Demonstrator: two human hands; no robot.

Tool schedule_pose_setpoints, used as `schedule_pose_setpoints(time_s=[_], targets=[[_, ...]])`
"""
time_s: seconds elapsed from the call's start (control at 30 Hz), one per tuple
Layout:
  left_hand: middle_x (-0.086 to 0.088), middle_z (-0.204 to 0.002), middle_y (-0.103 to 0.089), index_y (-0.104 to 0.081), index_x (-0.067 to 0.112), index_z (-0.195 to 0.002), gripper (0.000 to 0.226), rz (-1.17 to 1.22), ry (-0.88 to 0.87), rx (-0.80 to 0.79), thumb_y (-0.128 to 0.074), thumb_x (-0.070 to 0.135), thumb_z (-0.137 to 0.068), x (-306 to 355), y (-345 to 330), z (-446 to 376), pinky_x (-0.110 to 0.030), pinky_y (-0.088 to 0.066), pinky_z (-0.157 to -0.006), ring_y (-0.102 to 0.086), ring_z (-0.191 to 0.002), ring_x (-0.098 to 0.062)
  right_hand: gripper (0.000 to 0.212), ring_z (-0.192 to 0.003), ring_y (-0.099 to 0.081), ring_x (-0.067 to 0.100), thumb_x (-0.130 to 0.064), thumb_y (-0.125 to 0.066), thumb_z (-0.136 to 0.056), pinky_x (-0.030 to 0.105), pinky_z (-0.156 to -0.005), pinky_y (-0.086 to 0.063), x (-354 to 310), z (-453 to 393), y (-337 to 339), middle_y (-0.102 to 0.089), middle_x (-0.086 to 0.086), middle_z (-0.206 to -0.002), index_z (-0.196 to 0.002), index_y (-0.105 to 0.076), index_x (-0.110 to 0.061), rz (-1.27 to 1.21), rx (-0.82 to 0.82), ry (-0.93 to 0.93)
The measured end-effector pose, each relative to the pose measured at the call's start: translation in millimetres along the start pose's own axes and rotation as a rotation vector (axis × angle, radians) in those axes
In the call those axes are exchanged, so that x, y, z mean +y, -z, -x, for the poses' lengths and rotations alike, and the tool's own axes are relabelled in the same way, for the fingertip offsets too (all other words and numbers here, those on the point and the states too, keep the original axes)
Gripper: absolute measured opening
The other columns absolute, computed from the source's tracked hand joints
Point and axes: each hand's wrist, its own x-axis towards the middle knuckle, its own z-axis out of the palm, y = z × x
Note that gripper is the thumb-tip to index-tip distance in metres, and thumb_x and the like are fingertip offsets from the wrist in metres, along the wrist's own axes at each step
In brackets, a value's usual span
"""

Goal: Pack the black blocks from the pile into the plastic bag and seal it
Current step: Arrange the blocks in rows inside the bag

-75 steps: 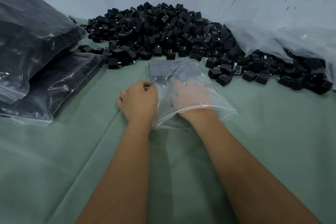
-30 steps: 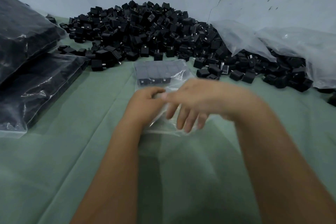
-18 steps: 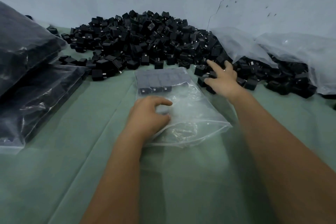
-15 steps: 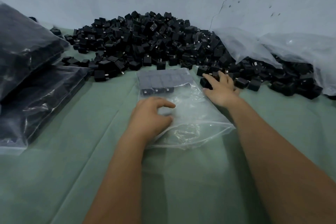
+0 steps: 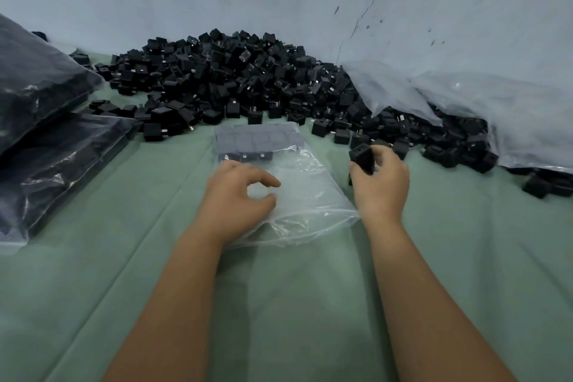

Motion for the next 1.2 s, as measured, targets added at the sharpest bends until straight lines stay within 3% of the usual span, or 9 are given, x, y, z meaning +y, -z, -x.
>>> schedule_pose_setpoints(time_s=[0.17, 0.27, 0.37, 0.5, 0.77, 0.9, 1.0, 1.1, 1.2], targets=[[0.018, -0.095, -0.064, -0.062, 0.053, -0.110, 0.052, 0.130, 0.004, -0.390, -0.066, 0.071, -0.062, 14, 1, 9, -0.024, -0.044, -0.087, -0.057, -0.099, -0.001, 0.046, -0.109, -0.047, 0.016, -0.027, -0.066, -0.088, 0.023, -0.088, -0.035, -6, 20, 17, -0.055, -0.005, -0.107, -0.133, -0.057, -0.023, -0.001, 0.052, -0.087], [0.016, -0.099, -0.060, -0.053, 0.053, -0.116, 0.055, 0.067, 0.025, -0.433, -0.074, 0.060, -0.065, 14, 0, 8, -0.028, -0.043, -0.093, -0.054, -0.103, -0.009, 0.043, -0.103, -0.056, 0.019, -0.025, -0.072, -0.084, 0.015, -0.086, -0.035, -24, 40, 26, -0.068, 0.000, -0.109, -0.126, -0.064, -0.021, -0.022, 0.193, 0.100], [0.007, -0.091, -0.065, -0.065, 0.033, -0.098, 0.022, 0.167, 0.069, -0.382, -0.072, 0.018, -0.083, 15, -2, 7, -0.027, -0.051, -0.083, -0.061, -0.084, -0.008, 0.026, -0.092, -0.061, 0.020, -0.020, -0.078, -0.077, 0.013, -0.083, -0.039, -46, 70, 20, -0.072, 0.001, -0.103, -0.101, -0.075, -0.011, -0.077, 0.158, 0.409], [-0.011, -0.081, -0.069, -0.066, 0.012, -0.082, 0.010, 0.204, 0.108, -0.210, -0.059, 0.005, -0.086, 18, 3, 8, -0.027, -0.048, -0.066, -0.060, -0.071, -0.016, 0.016, -0.081, -0.061, 0.020, -0.023, -0.074, -0.080, 0.026, -0.070, -0.050, -66, 100, 4, -0.069, 0.003, -0.091, -0.092, -0.074, -0.012, -0.088, -0.004, 0.740], [-0.001, -0.072, -0.069, -0.073, 0.019, -0.083, 0.005, 0.250, 0.162, 0.044, -0.070, 0.018, -0.087, 14, 9, 4, -0.031, -0.051, -0.068, -0.063, -0.067, -0.016, 0.014, -0.066, -0.052, 0.018, -0.034, -0.062, -0.080, 0.027, -0.050, -0.037, -61, 100, 10, -0.053, -0.005, -0.079, -0.090, -0.057, -0.025, 0.208, -0.378, 0.605], [0.001, -0.071, -0.072, -0.076, 0.021, -0.076, 0.019, 0.447, 0.027, -0.063, -0.069, 0.006, -0.086, 20, 13, 7, -0.019, -0.051, -0.064, -0.065, -0.065, -0.007, 0.023, -0.074, -0.060, 0.026, -0.029, -0.068, -0.083, 0.028, -0.057, -0.028, -65, 101, 4, -0.063, 0.003, -0.081, -0.103, -0.063, -0.018, 0.413, -0.361, 0.629], [-0.002, -0.081, -0.074, -0.079, 0.023, -0.083, 0.013, 0.537, 0.000, -0.106, -0.069, 0.032, -0.082, 20, 18, 9, -0.019, -0.050, -0.065, -0.063, -0.070, -0.011, 0.021, -0.079, -0.061, 0.026, -0.037, -0.065, -0.087, 0.028, -0.061, -0.029, -68, 99, 3, -0.067, 0.004, -0.084, -0.097, -0.065, -0.018, 0.420, -0.339, 0.594], [-0.002, -0.081, -0.073, -0.077, 0.022, -0.084, 0.037, 0.657, 0.095, 0.039, -0.055, 0.050, -0.085, 15, 20, 8, -0.021, -0.044, -0.063, -0.059, -0.068, -0.012, 0.020, -0.081, -0.059, 0.024, -0.039, -0.056, -0.091, 0.028, -0.062, -0.029, -62, 96, 3, -0.066, 0.001, -0.085, -0.082, -0.059, -0.021, 0.447, -0.390, 0.509], [0.002, -0.070, -0.069, -0.073, 0.017, -0.078, 0.037, 0.716, 0.237, 0.295, -0.046, 0.035, -0.097, 13, 18, 5, -0.025, -0.041, -0.062, -0.057, -0.063, -0.009, 0.018, -0.084, -0.059, 0.020, -0.032, -0.052, -0.093, 0.028, -0.063, -0.036, -58, 91, 3, -0.066, -0.003, -0.088, -0.088, -0.065, -0.021, 0.467, -0.431, 0.447]])
